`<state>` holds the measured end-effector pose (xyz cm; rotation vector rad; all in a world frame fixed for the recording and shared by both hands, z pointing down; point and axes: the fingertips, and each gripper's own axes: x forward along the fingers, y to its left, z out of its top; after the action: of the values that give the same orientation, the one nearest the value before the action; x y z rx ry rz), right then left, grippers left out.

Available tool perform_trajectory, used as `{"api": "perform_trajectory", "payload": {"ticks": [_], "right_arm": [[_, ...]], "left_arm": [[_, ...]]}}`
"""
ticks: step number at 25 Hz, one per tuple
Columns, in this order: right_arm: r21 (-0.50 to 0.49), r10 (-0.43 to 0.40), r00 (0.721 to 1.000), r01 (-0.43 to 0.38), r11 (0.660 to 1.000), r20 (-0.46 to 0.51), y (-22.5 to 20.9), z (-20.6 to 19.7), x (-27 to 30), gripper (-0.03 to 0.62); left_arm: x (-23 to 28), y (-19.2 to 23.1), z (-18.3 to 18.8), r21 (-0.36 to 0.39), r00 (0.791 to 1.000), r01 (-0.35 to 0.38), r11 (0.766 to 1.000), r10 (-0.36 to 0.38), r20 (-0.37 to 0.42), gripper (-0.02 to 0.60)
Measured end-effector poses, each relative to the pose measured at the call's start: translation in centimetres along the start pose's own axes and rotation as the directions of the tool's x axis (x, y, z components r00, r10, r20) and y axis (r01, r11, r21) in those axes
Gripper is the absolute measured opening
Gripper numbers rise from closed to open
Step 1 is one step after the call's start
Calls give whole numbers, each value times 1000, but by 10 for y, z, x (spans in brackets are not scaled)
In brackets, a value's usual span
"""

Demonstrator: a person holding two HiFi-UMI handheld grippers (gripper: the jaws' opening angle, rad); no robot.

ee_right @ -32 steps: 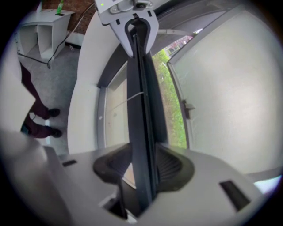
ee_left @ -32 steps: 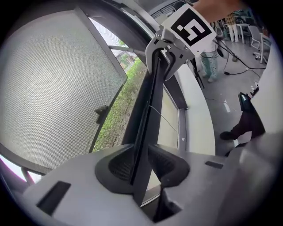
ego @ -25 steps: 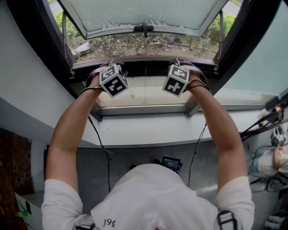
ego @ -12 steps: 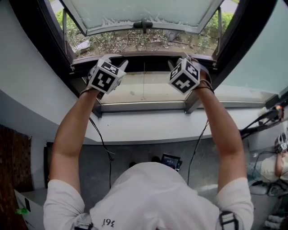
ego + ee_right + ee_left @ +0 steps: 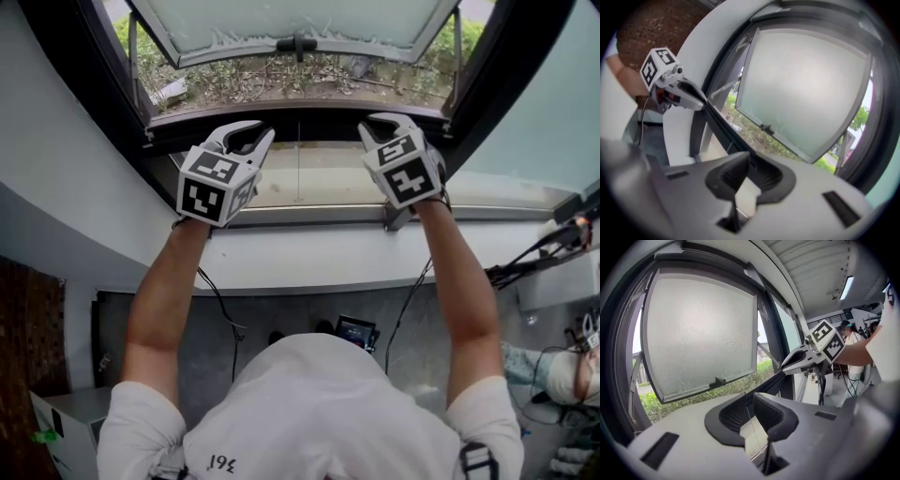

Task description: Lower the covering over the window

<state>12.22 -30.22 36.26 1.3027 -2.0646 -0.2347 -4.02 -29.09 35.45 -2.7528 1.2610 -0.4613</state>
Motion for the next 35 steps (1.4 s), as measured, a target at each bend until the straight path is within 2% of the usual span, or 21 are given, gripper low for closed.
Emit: {"api": "perform_trajectory", "payload": {"ticks": [5,10,16,22,28,35], "right_arm": [[104,5,998,-11,995,56,8,0,-16,52],[183,1,992,-24,983,123,21,1,-31,52],[264,21,991,-57,963,135,44,-17,-44,52],[297,44,989,-85,951,143,63,-28,-53,54],[328,58,988,-103,939,146,82,-43,-62,52],[365,83,984,-135,921,154,109,-61,-68,52]], "left_arm": [[-12,-17,-6,-84,999,11,996,-8,42,61],[-29,-25,-12,-201,996,15,979,3,90,58],[-44,-43,-21,-219,994,23,975,0,107,58],[-54,-64,-36,-240,995,45,970,-21,102,58],[-64,-77,-53,-331,994,63,941,-30,103,58],[-75,-95,-73,-386,994,84,919,-51,95,58]]}}
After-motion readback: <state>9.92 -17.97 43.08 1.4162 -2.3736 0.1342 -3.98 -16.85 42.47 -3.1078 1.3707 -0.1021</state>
